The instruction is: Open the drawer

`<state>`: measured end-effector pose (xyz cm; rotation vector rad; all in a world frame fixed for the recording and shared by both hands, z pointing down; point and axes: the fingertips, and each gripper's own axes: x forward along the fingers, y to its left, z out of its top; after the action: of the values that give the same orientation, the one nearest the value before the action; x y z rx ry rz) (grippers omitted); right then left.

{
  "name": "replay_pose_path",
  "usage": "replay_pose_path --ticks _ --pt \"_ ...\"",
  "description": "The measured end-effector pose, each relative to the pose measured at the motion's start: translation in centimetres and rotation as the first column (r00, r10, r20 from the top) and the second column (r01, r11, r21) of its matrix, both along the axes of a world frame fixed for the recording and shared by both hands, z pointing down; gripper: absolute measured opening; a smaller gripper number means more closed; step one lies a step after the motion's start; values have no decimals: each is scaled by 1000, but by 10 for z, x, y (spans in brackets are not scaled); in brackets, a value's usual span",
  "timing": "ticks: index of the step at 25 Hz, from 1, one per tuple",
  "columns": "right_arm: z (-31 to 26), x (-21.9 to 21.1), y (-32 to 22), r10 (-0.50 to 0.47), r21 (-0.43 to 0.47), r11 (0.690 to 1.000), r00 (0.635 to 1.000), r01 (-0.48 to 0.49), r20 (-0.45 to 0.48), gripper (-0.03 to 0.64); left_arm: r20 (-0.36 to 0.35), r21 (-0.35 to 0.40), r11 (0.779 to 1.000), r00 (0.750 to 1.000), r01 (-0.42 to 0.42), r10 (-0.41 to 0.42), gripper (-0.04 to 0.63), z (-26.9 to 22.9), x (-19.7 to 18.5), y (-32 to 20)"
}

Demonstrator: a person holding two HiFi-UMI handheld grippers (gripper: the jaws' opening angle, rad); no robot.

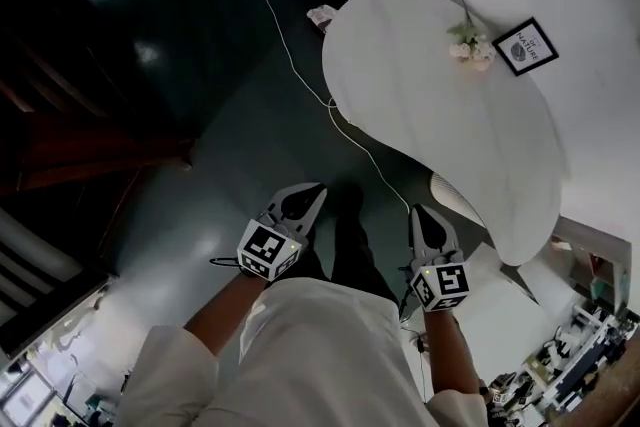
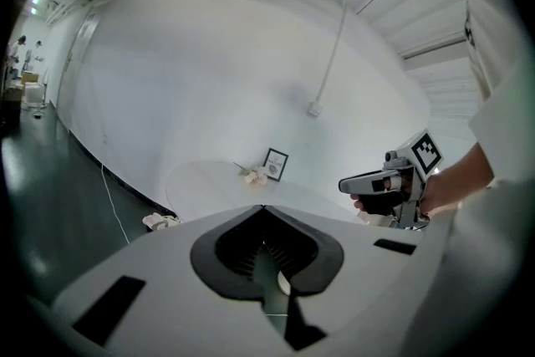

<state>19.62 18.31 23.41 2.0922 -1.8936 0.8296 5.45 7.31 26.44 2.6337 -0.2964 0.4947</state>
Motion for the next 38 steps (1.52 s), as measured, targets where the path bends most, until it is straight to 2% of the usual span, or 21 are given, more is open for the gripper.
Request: replay_pose_path --ticks 5,15,25,38 --pt "24 16 -4 -91 -32 995 995 92 29 9 13 -14 997 997 78 -78 8 20 20 10" --pt "89 17 -18 -253 -110 959 964 261 79 9 38 -44 986 987 158 -157 8 80 45 16" --pt "145 6 -37 -325 -155 927 939 340 116 9 51 -46 978 978 205 -202 8 142 46 -4" --pt "221 -2 -60 -356 -219 899 924 379 139 9 -5 -39 980 981 193 -194 8 207 63 -27"
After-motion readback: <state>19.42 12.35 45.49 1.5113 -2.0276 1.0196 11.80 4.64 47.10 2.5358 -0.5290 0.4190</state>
